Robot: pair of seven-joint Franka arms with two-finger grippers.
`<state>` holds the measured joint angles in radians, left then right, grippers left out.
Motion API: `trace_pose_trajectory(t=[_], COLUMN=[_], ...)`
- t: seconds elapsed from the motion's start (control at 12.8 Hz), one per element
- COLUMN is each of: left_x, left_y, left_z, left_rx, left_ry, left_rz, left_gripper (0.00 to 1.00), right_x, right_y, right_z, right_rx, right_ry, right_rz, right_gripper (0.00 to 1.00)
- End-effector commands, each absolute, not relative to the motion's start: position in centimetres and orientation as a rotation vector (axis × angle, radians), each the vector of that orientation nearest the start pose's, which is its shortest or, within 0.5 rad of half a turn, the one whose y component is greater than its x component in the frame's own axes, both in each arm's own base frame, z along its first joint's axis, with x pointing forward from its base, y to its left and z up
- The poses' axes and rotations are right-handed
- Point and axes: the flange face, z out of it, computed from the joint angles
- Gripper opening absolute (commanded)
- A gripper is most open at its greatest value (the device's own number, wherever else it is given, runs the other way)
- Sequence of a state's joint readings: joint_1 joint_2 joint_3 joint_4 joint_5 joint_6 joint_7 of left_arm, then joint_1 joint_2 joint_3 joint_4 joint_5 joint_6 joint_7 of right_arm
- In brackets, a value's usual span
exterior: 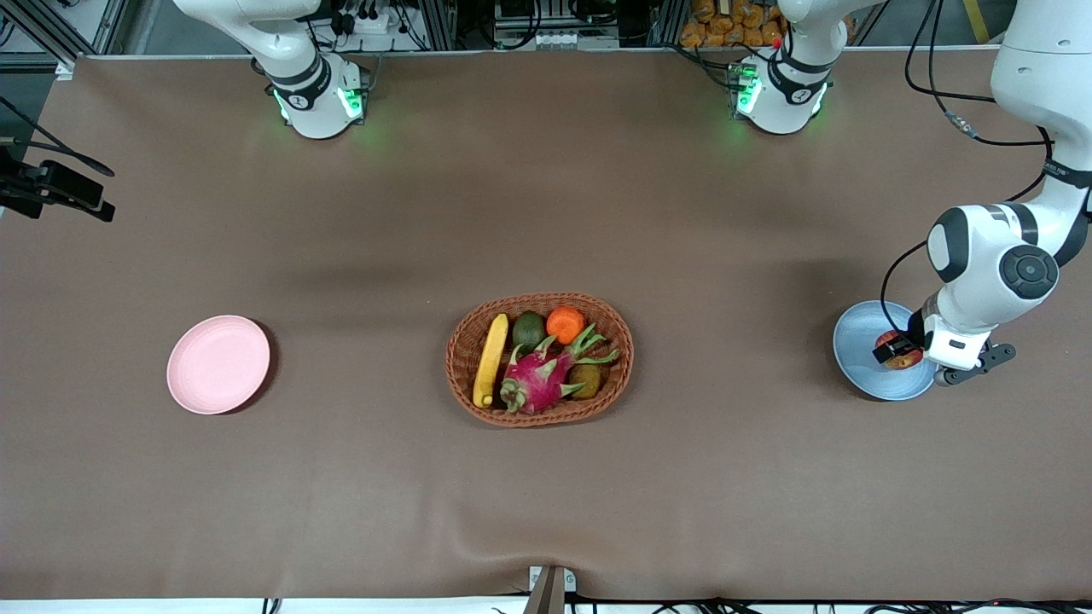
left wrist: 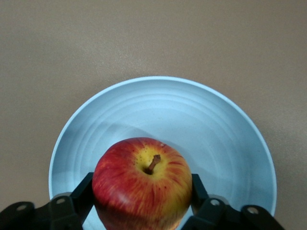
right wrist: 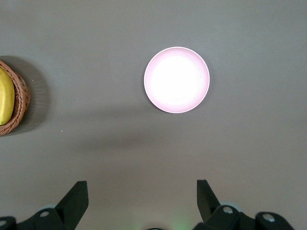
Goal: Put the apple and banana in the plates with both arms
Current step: 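Lower the apple onto the blue plate and open the left gripper, then raise the left gripper while the right gripper reaches the basket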
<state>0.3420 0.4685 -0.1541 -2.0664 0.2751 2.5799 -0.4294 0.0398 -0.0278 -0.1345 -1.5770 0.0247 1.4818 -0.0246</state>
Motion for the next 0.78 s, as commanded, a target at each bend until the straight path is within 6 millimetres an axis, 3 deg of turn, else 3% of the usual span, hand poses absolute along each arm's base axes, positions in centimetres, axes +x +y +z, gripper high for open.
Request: trace_pose_trajectory(t=[0.0, 0.23, 0.39, 0.62, 0.7], left_x=[58.9, 59.2, 59.4, 59.5, 60.0], left_y=[10.9, 10.4, 9.9, 7.2, 5.6], left_z=[22.9, 26.0, 29.1, 35.6, 38.2], left_rx=[-2.988, -2.978, -2.960, -2.942, -2.946], left_ry=[-0.605, -0.597, -0.594, -0.550, -0.539], left_rz=[-0.158, -0.206, -0.201, -0.186, -0.173], left_gripper=[1.00, 1.00, 1.00, 1.00, 1.00], right_x=[53.7, 54.1, 55.3, 56.9, 57.4], right_y=[-2.2, 2.8, 7.1, 10.4, 11.6], right_z=[63.2, 61.9, 59.8, 57.3, 55.5], right_rx=[-3.107, -3.099, -3.102, -3.110, -3.103], right_ry=[0.041, -0.098, -0.212, -0.302, -0.333], right_rz=[0.099, 0.146, 0.178, 0.164, 0.211], right_gripper=[1.00, 1.00, 1.00, 1.00, 1.00])
